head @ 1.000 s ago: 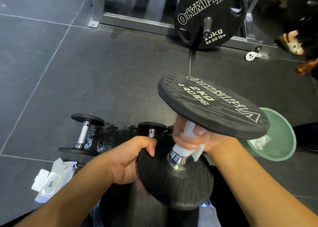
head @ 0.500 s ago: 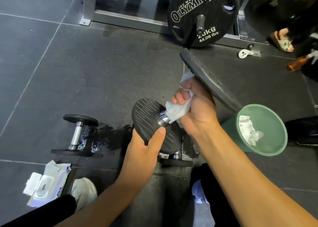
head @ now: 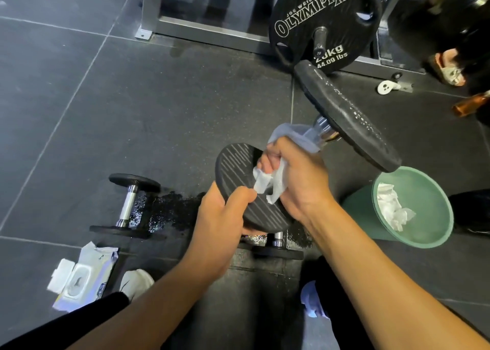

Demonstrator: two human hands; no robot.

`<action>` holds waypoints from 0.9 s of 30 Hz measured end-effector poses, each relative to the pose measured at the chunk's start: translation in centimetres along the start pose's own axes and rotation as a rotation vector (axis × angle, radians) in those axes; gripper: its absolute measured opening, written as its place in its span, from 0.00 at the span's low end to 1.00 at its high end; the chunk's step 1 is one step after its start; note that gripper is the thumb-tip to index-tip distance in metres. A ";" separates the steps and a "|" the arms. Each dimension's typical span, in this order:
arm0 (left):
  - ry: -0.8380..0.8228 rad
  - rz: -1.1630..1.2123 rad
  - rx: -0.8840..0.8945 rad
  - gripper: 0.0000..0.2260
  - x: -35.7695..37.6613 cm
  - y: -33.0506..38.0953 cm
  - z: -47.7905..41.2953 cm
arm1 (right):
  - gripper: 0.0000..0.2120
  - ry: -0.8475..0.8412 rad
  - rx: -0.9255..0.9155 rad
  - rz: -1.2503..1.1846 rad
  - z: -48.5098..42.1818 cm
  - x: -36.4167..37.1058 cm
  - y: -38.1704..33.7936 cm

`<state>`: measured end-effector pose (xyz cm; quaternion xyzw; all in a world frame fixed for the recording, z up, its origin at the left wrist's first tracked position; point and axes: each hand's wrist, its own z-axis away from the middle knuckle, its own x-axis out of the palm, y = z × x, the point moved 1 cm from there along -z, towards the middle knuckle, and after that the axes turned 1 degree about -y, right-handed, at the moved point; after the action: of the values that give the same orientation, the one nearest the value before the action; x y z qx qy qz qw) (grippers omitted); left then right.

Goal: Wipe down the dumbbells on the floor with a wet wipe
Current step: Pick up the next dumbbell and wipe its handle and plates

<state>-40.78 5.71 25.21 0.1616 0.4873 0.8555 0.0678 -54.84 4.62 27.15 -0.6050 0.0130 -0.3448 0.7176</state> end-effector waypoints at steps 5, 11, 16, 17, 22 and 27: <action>0.039 -0.115 0.133 0.07 -0.3 0.3 0.1 | 0.15 0.144 0.057 0.012 0.7 1.1 0.6; 0.021 -0.010 -0.056 0.09 -0.8 0.7 -0.8 | 0.18 0.129 0.097 -0.109 0.4 0.9 0.5; -0.145 0.018 -0.412 0.11 -1.3 3.3 -1.4 | 0.13 -0.148 0.185 -0.098 0.8 0.0 -0.1; -0.184 0.009 -0.468 0.11 -1.6 3.6 -1.5 | 0.14 -0.215 0.237 -0.130 0.9 -0.1 -0.2; -0.273 -0.013 -0.573 0.11 -3.0 3.7 -2.5 | 0.16 -0.292 0.375 -0.223 1.3 -0.2 -0.4; -0.233 -0.013 -0.424 0.11 -2.0 3.5 -2.4 | 0.16 -0.123 0.167 -0.131 0.3 -0.4 -1.0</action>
<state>-39.59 1.42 26.66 0.2379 0.2867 0.9139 0.1615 -55.46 5.06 27.98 -0.5626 -0.0997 -0.3531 0.7408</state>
